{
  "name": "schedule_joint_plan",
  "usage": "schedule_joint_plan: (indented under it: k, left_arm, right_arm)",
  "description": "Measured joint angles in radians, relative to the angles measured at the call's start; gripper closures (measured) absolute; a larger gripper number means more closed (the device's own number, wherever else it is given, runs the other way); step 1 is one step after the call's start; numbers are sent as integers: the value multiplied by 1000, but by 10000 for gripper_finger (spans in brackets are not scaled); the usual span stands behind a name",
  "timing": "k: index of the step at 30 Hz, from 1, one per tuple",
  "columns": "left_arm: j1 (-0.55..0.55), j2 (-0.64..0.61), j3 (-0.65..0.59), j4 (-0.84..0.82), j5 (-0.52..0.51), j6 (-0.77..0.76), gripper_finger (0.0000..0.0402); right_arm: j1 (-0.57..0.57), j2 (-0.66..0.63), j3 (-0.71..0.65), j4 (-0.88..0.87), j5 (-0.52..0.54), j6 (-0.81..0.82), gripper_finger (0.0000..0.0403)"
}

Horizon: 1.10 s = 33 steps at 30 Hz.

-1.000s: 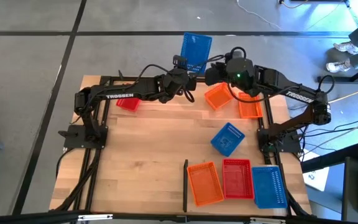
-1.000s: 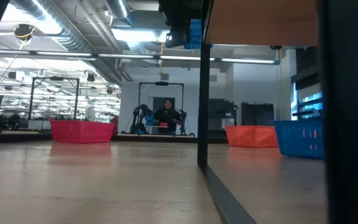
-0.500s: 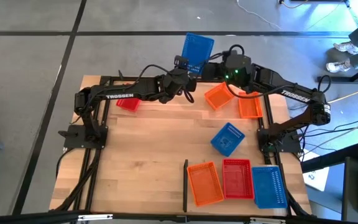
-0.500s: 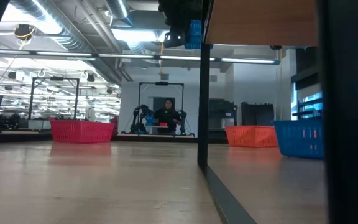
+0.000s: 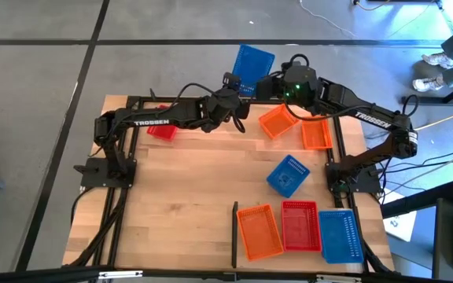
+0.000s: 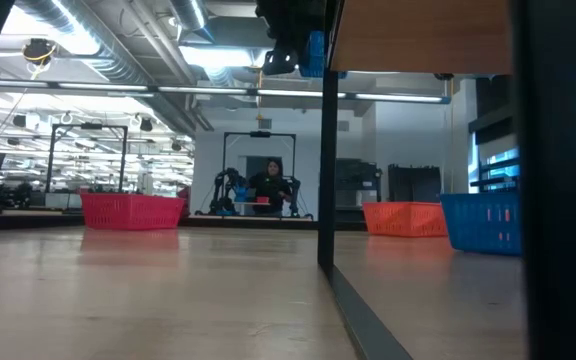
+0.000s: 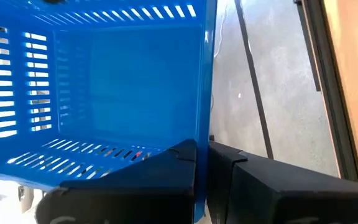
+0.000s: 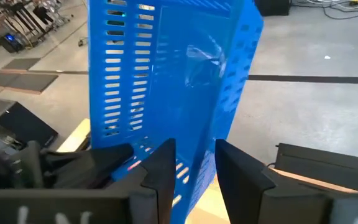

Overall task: Stack baskets on shelf by color
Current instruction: Stack the top blue basket on top of the blue basket on the shelf

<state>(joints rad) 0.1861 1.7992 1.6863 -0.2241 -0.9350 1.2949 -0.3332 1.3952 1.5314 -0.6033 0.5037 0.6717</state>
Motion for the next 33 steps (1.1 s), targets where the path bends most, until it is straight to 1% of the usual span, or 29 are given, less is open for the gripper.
schedule_joint_plan:
  k: [7, 10, 12, 14, 18, 19, 23, 25, 33]
  left_arm:
    - [-13, 1, 0, -2, 7, -1, 401]
    - [-17, 1, 0, 3, 10, -3, 401]
    - [-16, 1, 0, 3, 13, -4, 401]
    - [-16, 1, 0, 4, 14, -4, 401]
    - [-18, 1, 0, 6, 24, -4, 401]
    - [-18, 1, 0, 5, 32, -4, 401]
    - [-15, 1, 0, 4, 89, -2, 401]
    - [-15, 1, 0, 4, 104, 0, 398]
    - [-16, 1, 0, 1, 121, 1, 354]
  right_arm:
    - [-27, 29, 0, 0, -2, -54, 292]
    - [-37, 34, 0, -1, -4, -101, 292]
    - [-39, 34, 0, 0, -4, -112, 300]
    - [-39, 35, 0, 7, -3, -126, 320]
    - [-40, 35, 0, 21, -6, -155, 387]
    - [-40, 35, 0, 21, -8, -157, 393]
    - [-40, 35, 0, 15, -12, -154, 391]
    - [-40, 35, 0, 14, -19, -154, 397]
    - [-40, 35, 0, 18, -32, -158, 400]
